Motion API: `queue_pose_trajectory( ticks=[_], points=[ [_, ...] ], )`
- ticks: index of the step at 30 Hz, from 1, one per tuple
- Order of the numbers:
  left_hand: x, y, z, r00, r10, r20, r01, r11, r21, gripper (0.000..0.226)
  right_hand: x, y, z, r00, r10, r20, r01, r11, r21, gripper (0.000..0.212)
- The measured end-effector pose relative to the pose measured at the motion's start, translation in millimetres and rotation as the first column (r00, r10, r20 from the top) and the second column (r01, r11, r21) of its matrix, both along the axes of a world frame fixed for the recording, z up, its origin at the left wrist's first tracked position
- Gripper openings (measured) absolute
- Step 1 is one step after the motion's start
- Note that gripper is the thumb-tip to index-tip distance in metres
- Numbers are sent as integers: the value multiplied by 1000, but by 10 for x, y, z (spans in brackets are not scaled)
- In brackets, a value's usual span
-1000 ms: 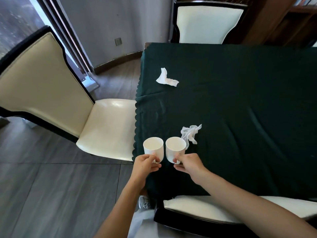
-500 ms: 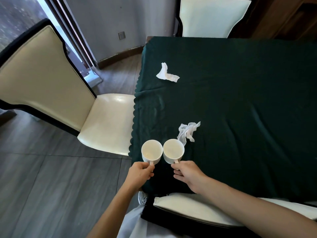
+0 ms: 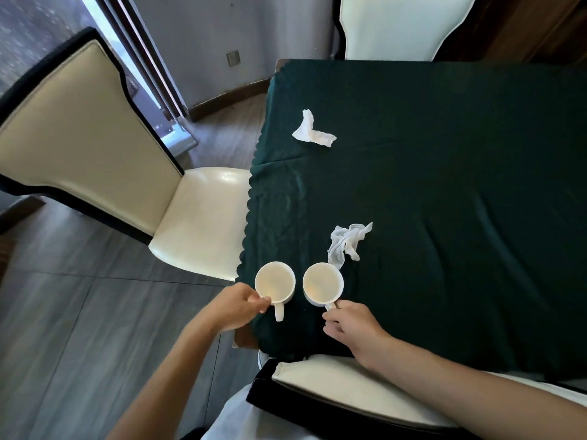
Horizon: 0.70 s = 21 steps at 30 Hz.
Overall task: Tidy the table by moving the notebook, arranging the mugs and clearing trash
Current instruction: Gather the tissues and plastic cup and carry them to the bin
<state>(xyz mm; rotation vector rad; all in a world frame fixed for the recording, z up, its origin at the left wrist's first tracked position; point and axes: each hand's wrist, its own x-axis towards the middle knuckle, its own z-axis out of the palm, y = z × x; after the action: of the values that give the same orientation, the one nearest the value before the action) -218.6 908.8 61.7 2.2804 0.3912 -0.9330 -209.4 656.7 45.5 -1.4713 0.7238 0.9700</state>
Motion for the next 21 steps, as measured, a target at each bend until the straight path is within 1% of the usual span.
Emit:
queue_pose_trajectory(
  ticks=[1, 3, 4, 6, 7, 8, 9, 11, 13, 15, 16, 19, 21],
  points=[
    [72, 11, 64, 1000, -26, -1, 26, 999, 40, 42, 4, -38, 24, 1000, 8, -7, -8, 1000, 19, 14],
    [222, -14, 183, 997, -75, 15, 73, 991, 113, 44, 39, -125, 60, 1000, 19, -19, -18, 1000, 21, 13],
    [299, -43, 224, 995, -93, 32, 87, 983, 160, 45, 73, -164, 104, 1000, 18, 0, -18, 1000, -2, 15],
    [457, -125, 277, 987, -139, 75, 113, 952, 285, 46, 198, -254, 118, 999, 6, 46, -2, 996, -90, 51],
    [533, -176, 286, 983, -163, 91, 124, 934, 334, 46, 292, -296, 111, 996, -5, 88, 16, 992, -126, 60],
    [618, -239, 289, 979, -178, 104, 132, 930, 344, 45, 404, -332, 116, 991, -12, 135, 33, 988, -152, 64],
    [704, -315, 290, 976, -180, 125, 134, 941, 310, 44, 535, -371, 89, 984, -10, 178, 41, 985, -170, 65],
    [862, -477, 304, 973, -150, 175, 120, 978, 168, 38, 790, -398, 64, 971, -6, 238, 54, 980, -193, 63],
    [1024, -665, 290, 970, -137, 202, 126, 990, 66, 36, 1012, -391, 84, 959, 33, 281, 24, 981, -195, 47],
    [1170, -830, 228, 971, -161, 179, 157, 987, 38, 40, 1164, -350, 70, 956, 83, 280, -32, 982, -185, 30],
    [1236, -903, 172, 972, -171, 160, 170, 985, 24, 41, 1220, -335, 43, 958, 105, 265, -58, 982, -178, 27],
    [1378, -1067, 6, 973, -194, 122, 196, 981, -4, 38, 1326, -273, -96, 956, 155, 249, -121, 981, -150, 36],
    [1426, -1117, -88, 975, -192, 108, 194, 981, -12, 40, 1370, -223, -186, 938, 214, 271, -168, 968, -186, 48]
  ],
)
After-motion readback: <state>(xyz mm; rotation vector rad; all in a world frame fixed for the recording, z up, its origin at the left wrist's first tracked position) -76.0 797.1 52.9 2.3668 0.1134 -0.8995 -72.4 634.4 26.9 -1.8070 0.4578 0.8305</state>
